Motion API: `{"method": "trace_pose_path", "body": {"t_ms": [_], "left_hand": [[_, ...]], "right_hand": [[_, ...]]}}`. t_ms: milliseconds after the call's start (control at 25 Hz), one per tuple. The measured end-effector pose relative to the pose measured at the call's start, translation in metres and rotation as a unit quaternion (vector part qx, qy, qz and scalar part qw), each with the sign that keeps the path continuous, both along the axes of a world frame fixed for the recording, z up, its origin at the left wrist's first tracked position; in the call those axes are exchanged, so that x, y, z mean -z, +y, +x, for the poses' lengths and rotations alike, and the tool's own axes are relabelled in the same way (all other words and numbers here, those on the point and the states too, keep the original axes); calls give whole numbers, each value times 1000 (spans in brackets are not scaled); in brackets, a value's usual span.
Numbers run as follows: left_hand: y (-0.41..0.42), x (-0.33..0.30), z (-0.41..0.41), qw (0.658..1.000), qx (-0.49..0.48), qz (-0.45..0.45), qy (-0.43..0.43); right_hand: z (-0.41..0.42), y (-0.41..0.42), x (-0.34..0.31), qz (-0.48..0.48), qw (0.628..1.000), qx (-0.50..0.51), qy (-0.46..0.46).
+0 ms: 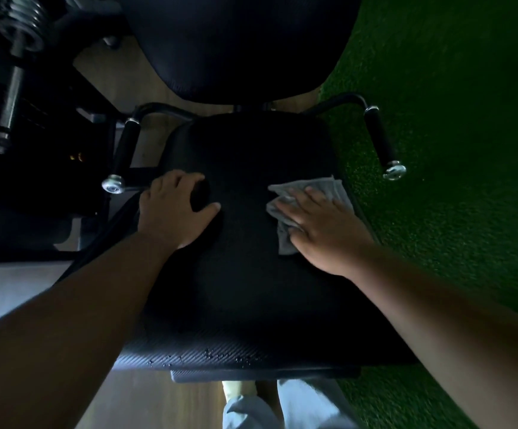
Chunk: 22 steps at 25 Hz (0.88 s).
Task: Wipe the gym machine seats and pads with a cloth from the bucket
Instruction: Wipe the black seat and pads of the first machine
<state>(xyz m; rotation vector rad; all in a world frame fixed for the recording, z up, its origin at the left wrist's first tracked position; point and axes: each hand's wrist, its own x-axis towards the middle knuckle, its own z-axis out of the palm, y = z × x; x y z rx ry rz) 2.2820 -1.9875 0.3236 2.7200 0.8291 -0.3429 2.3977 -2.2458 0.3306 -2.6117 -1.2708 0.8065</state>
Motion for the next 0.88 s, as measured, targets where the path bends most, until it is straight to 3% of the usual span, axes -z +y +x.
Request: {"method": "trace_pose_path", "body": {"t_ms": [120,240,360,520,640,760,880], "left_hand": [[8,16,34,998,24,-14,49],[6,30,36,999,20,4,27],[6,33,35,1000,16,20,16],[5,34,38,1000,18,23,13],[6,34,37,999,20,29,17],[7,35,39,999,19,33,18],[7,35,40,999,17,37,19]], "right_hand": [[49,-7,17,-13,997,70,-15],[89,41,34,-52,989,138,-2],[64,81,22,-70,995,74,-3],[27,18,8,-11,998,-52,16],[78,15,24,-50,999,13,10],[103,81,39,-62,994,95,3],[74,89,33,-43,999,10,6]]}}
